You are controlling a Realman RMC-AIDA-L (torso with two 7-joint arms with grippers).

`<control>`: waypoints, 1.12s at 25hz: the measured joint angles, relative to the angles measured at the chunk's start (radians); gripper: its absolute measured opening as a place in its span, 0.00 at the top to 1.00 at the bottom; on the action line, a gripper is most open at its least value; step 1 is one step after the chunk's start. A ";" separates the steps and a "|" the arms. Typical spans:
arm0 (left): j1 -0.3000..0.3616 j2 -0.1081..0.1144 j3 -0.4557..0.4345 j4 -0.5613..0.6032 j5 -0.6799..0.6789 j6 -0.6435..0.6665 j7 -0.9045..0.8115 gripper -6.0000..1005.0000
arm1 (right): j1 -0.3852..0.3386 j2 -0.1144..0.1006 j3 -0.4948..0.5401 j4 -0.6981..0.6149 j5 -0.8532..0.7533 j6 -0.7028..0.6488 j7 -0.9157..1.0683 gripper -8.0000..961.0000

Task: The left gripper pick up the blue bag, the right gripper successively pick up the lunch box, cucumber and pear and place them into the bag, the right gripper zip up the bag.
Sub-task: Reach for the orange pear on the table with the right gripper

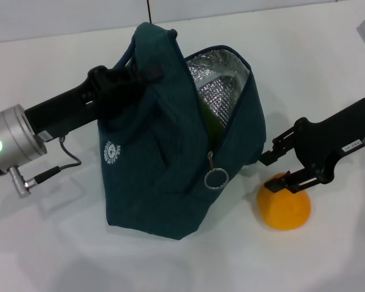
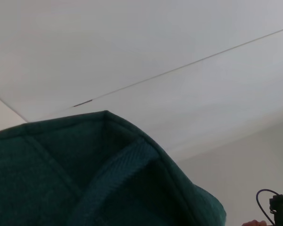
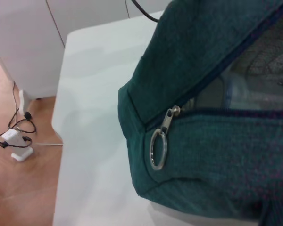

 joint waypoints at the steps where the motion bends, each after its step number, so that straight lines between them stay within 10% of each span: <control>1: 0.000 0.000 0.000 0.000 0.000 0.000 0.000 0.94 | 0.000 -0.001 0.000 -0.004 0.001 -0.006 0.009 0.56; 28: 0.007 -0.005 0.000 0.006 0.000 0.007 0.000 0.94 | -0.023 -0.004 -0.003 -0.036 -0.007 -0.009 0.052 0.61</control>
